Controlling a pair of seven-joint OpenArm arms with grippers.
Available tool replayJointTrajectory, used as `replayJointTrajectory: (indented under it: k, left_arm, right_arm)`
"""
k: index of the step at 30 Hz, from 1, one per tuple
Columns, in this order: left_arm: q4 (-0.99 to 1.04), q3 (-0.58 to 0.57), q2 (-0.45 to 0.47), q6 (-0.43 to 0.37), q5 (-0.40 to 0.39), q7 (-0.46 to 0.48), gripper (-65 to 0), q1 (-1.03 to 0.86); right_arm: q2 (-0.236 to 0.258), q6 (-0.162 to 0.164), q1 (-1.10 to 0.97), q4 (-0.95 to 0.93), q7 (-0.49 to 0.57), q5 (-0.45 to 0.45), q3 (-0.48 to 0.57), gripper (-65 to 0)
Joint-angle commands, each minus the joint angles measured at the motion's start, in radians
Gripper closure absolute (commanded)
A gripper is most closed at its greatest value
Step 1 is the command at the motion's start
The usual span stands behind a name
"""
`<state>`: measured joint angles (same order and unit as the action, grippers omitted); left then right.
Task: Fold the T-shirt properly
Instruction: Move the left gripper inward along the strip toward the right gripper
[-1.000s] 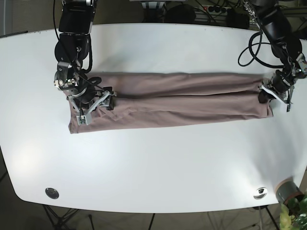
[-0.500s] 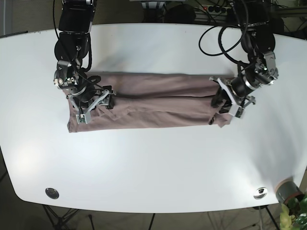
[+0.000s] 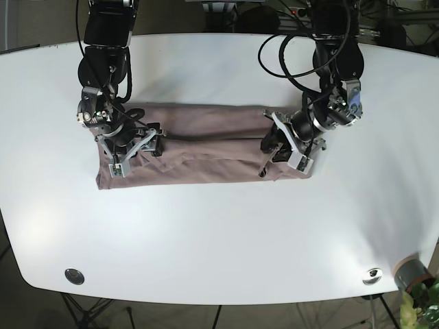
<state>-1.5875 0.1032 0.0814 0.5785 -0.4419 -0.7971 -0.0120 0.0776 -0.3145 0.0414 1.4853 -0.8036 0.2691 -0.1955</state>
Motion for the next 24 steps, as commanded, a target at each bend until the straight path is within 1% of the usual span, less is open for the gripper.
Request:
replayJointTrajectory:
  k: [1,9,12,15,17,18,20,22,23,24]
  left_arm:
    - [0.009,-0.003,0.005,-0.002,-0.021,0.025,-5.4,0.033]
    - [0.06,-0.006,0.005,-0.002,-0.021,0.026,-5.6,0.062]
    - [0.066,-0.03,0.007,-0.002,-0.021,0.026,-8.5,0.062]
    - [0.066,-0.043,0.005,-0.002,-0.021,0.026,-15.7,0.062]
    - [0.066,-0.055,0.005,-0.007,-0.021,0.026,-22.5,0.062]
    - [0.066,-0.063,0.005,-0.024,-0.021,0.026,-25.7,0.062]
    - [0.06,-0.092,0.005,-0.088,-0.021,0.026,-32.4,0.062]
    - [0.051,-0.132,0.005,-0.151,-0.021,0.028,-36.9,0.065]
    - [0.037,-0.164,0.007,-0.188,-0.021,0.032,-38.6,0.076]
    - [0.028,-0.188,0.01,-0.208,-0.021,0.04,-38.9,0.082]
  right_arm:
    - [0.006,0.001,0.015,0.018,0.008,0.008,0.0,-39.5]
    - [0.006,0.001,0.015,0.016,0.008,0.008,0.0,-39.5]
    - [0.006,0.001,0.015,0.015,0.008,0.008,0.0,-39.5]
    - [0.006,0.001,0.016,0.013,0.008,0.008,0.0,-39.5]
    - [0.006,0.001,0.016,0.013,0.008,0.008,0.001,-39.5]
    - [0.006,0.001,0.016,0.013,0.008,0.008,0.001,-39.5]
    - [0.006,0.001,0.016,0.013,0.008,0.008,0.001,-39.5]
    - [0.006,0.001,0.016,0.013,0.008,0.008,0.001,-39.5]
    - [0.006,0.001,0.016,0.013,0.008,0.008,0.001,-39.5]
    - [0.006,0.001,0.016,0.013,0.008,0.008,0.001,-39.5]
